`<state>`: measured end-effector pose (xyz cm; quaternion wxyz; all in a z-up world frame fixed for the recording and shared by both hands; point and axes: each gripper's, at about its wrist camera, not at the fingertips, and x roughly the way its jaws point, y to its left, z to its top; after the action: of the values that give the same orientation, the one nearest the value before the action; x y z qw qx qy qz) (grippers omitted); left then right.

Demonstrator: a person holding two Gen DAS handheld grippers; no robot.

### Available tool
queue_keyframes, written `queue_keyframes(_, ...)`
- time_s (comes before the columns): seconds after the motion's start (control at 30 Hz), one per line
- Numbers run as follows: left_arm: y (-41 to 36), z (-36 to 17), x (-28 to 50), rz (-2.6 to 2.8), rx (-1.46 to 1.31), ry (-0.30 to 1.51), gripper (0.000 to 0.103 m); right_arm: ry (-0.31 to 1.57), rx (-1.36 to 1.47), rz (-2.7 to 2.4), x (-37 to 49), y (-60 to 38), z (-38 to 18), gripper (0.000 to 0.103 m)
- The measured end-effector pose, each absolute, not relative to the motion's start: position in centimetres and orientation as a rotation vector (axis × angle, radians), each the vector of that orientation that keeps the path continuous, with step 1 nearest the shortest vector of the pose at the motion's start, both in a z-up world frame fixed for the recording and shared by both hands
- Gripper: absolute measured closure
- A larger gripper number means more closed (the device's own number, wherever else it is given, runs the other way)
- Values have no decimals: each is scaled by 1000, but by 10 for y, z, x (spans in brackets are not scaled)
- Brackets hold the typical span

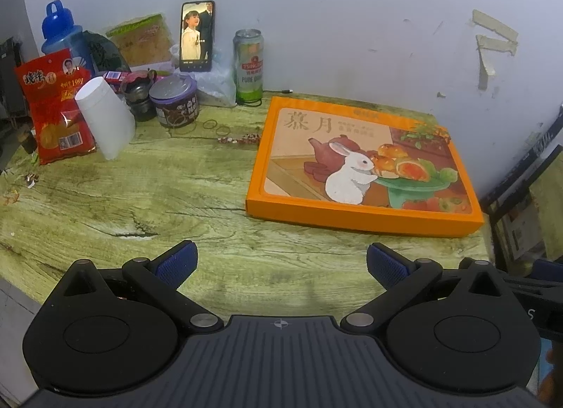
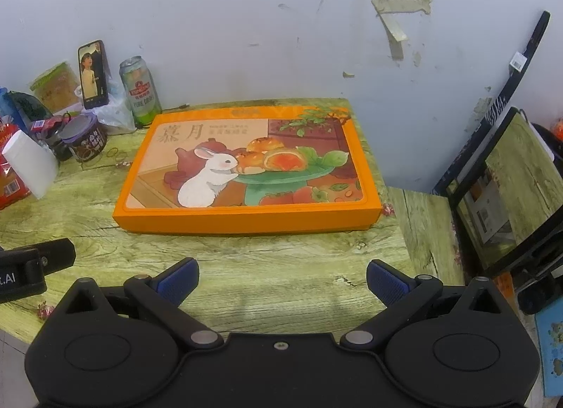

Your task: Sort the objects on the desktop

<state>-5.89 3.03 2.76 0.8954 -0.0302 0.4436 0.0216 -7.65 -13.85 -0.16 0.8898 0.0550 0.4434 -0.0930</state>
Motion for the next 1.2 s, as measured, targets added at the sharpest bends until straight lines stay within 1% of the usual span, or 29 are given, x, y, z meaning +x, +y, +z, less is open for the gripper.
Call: queue_keyframes(1.2, 33, 20, -35, 46, -45, 931, 0, 948, 104, -199, -56, -137, -7, 1)
